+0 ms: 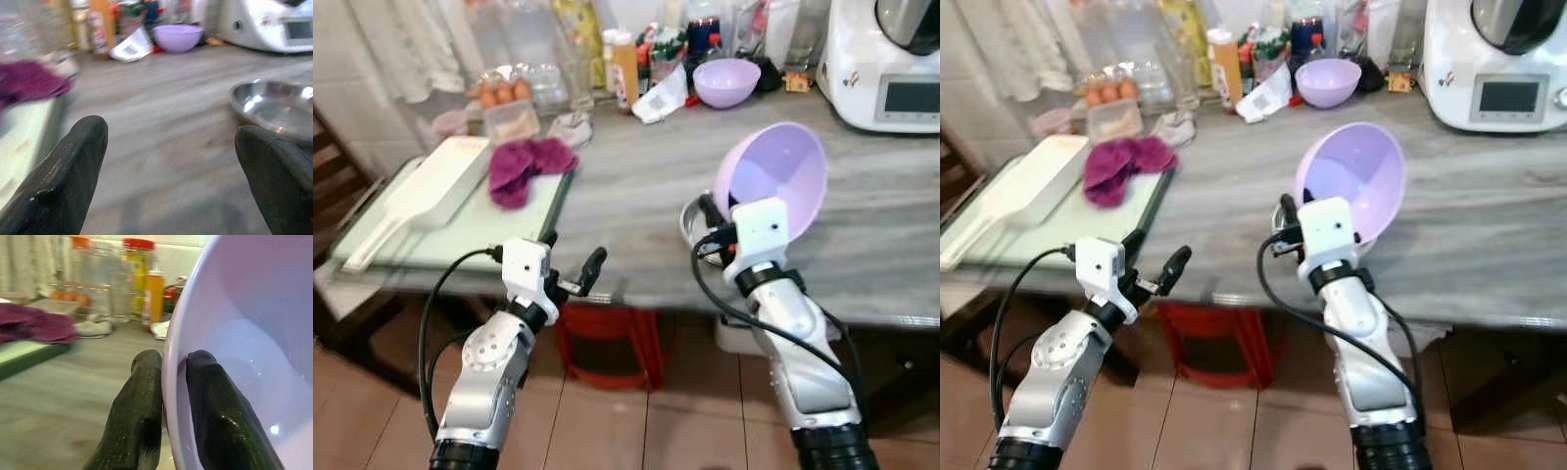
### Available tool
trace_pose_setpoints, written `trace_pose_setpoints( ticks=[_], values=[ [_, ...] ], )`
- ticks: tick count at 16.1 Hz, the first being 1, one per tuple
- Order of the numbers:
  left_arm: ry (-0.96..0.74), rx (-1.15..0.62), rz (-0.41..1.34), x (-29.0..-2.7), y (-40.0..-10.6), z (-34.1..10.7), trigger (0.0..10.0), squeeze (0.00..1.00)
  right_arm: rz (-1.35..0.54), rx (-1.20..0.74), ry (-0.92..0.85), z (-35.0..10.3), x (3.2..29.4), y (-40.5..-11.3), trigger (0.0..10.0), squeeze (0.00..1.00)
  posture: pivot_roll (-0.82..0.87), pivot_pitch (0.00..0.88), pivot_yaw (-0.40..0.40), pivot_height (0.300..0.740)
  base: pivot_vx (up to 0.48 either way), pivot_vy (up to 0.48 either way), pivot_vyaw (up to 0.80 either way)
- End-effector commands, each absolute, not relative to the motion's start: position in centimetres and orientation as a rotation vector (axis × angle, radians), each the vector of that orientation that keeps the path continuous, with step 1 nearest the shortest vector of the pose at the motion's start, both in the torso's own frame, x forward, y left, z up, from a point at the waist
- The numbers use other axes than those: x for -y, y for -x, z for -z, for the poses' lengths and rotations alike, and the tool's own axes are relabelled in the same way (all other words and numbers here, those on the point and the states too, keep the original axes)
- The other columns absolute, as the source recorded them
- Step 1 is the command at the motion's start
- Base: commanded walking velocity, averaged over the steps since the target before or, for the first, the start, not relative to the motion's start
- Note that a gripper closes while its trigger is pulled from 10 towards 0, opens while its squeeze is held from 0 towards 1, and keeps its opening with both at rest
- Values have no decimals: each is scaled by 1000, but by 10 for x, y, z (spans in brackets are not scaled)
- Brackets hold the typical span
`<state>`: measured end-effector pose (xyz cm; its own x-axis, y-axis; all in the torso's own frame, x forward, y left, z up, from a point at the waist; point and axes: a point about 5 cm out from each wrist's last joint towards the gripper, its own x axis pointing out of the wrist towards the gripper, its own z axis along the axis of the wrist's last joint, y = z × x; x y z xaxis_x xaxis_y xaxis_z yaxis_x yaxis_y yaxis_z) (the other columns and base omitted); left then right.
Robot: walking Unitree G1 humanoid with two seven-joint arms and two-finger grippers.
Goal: Setting the table
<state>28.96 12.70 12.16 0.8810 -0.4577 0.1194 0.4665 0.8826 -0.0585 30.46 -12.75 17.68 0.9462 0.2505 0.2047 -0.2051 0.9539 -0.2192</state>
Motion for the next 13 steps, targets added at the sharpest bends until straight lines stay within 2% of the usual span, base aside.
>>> trace_pose_setpoints(
  ticks=[1,8,13],
  values=[
    [75,110,528,-125,-285,-123,10000,0,-225,253,204,-186,132,-308,10000,0,-167,100,104,740,0,0,0],
    [-1,94,622,-129,-267,-117,10000,0,-317,242,242,-200,130,-320,10000,0,-165,106,95,740,0,0,0],
    [-42,88,702,-133,-258,-117,10000,0,-479,110,299,-205,117,-342,10000,0,-159,118,89,740,0,0,0]
  ],
)
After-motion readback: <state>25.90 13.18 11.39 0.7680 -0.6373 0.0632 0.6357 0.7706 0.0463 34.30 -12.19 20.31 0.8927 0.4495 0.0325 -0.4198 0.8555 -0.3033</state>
